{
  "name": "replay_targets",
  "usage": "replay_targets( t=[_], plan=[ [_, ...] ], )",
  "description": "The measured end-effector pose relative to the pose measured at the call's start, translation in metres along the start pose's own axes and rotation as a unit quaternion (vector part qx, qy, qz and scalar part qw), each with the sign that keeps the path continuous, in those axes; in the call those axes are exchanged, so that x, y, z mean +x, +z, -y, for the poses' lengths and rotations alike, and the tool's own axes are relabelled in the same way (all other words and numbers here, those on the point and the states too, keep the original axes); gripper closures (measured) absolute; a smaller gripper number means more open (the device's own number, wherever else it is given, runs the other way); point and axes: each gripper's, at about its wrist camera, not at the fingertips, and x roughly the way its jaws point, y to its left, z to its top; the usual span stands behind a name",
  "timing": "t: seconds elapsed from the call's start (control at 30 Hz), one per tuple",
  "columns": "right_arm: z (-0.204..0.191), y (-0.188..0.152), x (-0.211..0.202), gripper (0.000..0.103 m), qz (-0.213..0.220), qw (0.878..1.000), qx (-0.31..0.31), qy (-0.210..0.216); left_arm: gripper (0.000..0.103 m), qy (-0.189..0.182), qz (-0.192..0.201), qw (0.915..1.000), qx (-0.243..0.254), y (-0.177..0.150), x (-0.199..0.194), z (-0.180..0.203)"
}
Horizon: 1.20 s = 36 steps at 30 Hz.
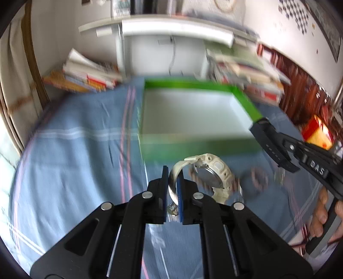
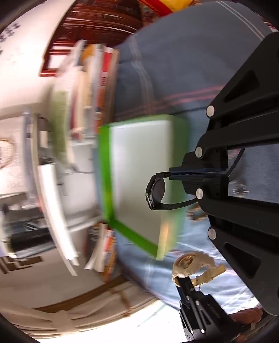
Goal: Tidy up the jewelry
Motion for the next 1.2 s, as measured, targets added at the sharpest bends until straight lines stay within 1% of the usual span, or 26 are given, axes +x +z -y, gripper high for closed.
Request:
replay_targets(
  t=[0.03,0.1,0.13,0.2,0.23,0.27,0.37,0.43,0.47,0.5,0.53,0.57,0.6,0.63,0.7,0.73,0.77,0.83,0.9,0.97,1.0,1.07,1.13,1.2],
  plan=[
    [0.001,0.012,0.000,0.101,0.015,1.000,0.002,-0.003,0.095,0.001,0.008,1.0000,-0.002,0.010,0.001,-0.003],
    [0.005,0.031,0.008,0.101,0.026,1.000,0.008,-0.004,0.095,-0.002,0.024,0.9997,0.001,0.038,0.007,-0.004],
    [0.007,0.040,0.016,0.101,0.028,1.000,0.011,-0.002,0.095,0.002,0.029,0.9996,0.003,0.047,0.011,-0.004],
    [0.012,0.050,0.036,0.101,0.017,1.000,0.017,-0.009,0.095,0.023,0.040,0.9989,0.012,0.070,0.029,-0.003],
    [0.015,0.053,0.051,0.101,0.005,1.000,0.021,-0.018,0.095,0.026,0.037,0.9989,0.014,0.078,0.041,-0.002],
    [0.017,0.055,0.065,0.101,-0.007,0.999,0.024,-0.025,0.095,0.025,0.031,0.9991,0.015,0.081,0.051,-0.002],
    [0.020,0.051,0.102,0.101,-0.042,0.998,0.029,-0.043,0.095,0.021,-0.010,0.9997,0.008,0.091,0.089,0.000],
    [0.022,0.046,0.117,0.101,-0.060,0.997,0.031,-0.043,0.094,0.022,-0.030,0.9993,0.009,0.089,0.105,0.003],
    [0.021,0.044,0.121,0.100,-0.066,0.996,0.028,-0.043,0.090,0.021,-0.035,0.9991,0.011,0.088,0.110,0.005],
    [0.022,0.042,0.122,0.097,-0.069,0.996,0.028,-0.046,0.085,0.014,-0.041,0.9990,0.012,0.087,0.115,0.007],
    [0.022,0.039,0.120,0.087,-0.068,0.996,0.029,-0.049,0.071,0.006,-0.048,0.9988,0.011,0.085,0.115,0.009],
    [0.022,0.038,0.113,0.080,-0.064,0.996,0.031,-0.049,0.054,0.007,-0.046,0.9989,0.011,0.083,0.113,0.009],
    [0.024,0.037,0.101,0.065,-0.055,0.997,0.035,-0.042,0.050,0.014,-0.033,0.9993,0.013,0.080,0.104,0.010],
    [0.025,0.035,0.091,0.059,-0.046,0.998,0.038,-0.037,0.048,0.027,-0.014,0.9993,0.023,0.077,0.091,0.012],
    [0.031,0.030,0.060,0.059,-0.023,0.998,0.044,-0.025,0.047,0.046,0.004,0.9981,0.041,0.067,0.068,0.013],
    [0.038,0.025,0.041,0.059,-0.012,0.998,0.051,-0.019,0.042,0.050,0.008,0.9979,0.040,0.064,0.059,0.012],
    [0.042,0.021,0.031,0.059,-0.006,0.998,0.057,-0.016,0.035,0.052,0.012,0.9979,0.037,0.052,0.044,0.007],
    [0.056,0.006,0.011,0.059,0.000,0.997,0.071,-0.021,0.032,0.059,0.013,0.9976,0.033,0.031,0.029,0.000],
    [0.071,-0.015,0.002,0.059,-0.013,0.996,0.081,-0.046,0.032,0.078,-0.002,0.9967,0.023,0.005,0.026,-0.008],
    [0.085,-0.039,0.001,0.059,-0.036,0.992,0.096,-0.070,0.032,0.084,-0.029,0.9960,0.008,-0.017,0.030,-0.014],
    [0.091,-0.049,0.002,0.059,-0.048,0.991,0.106,-0.072,0.032,0.077,-0.050,0.9958,-0.001,-0.031,0.034,-0.016],
    [0.099,-0.066,0.006,0.059,-0.067,0.988,0.125,-0.066,0.032,0.066,-0.070,0.9954,-0.001,-0.047,0.037,-0.015],
    [0.100,-0.074,0.010,0.059,-0.078,0.986,0.132,-0.065,0.031,0.067,-0.076,0.9948,0.009,-0.058,0.037,-0.012],
    [0.095,-0.078,0.013,0.059,-0.083,0.986,0.131,-0.059,0.028,0.063,-0.080,0.9948,0.013,-0.065,0.038,-0.009]
  ],
)
